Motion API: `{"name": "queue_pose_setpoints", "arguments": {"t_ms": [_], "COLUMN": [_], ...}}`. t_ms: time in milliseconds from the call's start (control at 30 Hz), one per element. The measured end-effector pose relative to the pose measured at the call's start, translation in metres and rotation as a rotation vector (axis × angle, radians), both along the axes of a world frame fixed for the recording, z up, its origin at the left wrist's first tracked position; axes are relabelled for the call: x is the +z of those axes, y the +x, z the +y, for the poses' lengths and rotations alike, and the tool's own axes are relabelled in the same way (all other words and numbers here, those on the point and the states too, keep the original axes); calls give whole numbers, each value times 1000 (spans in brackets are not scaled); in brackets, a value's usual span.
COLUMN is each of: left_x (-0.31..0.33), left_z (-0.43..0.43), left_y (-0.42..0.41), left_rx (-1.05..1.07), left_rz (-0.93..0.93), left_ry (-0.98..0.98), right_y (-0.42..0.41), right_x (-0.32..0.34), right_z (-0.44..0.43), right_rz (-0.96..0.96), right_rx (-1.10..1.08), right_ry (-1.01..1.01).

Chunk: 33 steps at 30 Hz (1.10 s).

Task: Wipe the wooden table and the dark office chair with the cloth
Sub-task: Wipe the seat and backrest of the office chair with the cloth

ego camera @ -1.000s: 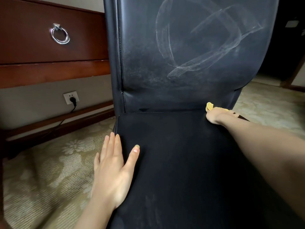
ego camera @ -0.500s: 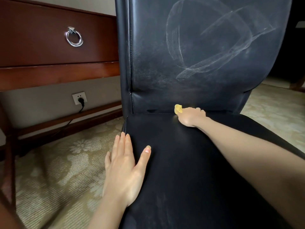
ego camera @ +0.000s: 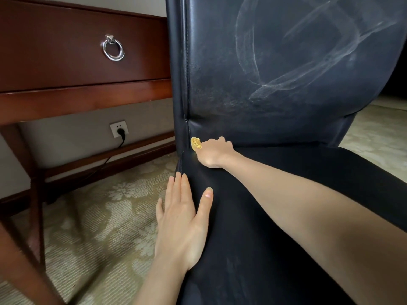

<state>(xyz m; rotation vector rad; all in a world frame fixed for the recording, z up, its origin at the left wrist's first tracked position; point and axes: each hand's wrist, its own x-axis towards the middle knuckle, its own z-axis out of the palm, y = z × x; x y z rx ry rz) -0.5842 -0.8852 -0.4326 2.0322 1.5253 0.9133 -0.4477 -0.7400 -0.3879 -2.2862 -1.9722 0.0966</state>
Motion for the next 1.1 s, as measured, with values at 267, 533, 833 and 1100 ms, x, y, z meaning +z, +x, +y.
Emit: {"name": "queue_pose_setpoints", "arguments": {"t_ms": [267, 533, 833, 1100], "left_x": [-1, -1, 8, 21], "left_z": [0, -3, -3, -31], "left_y": [1, -2, -7, -20], "left_rx": [-3, -15, -86, 84], "left_rz": [-50, -113, -177, -417], "left_ry": [-4, 49, 76, 89], "right_y": [8, 13, 34, 41], "right_x": [-11, -7, -10, -26], "right_z": [-20, -85, -186, -272], "right_rz": [2, 1, 10, -89], "right_rx": [394, 679, 746, 869], "right_ry": [78, -25, -44, 12]}}
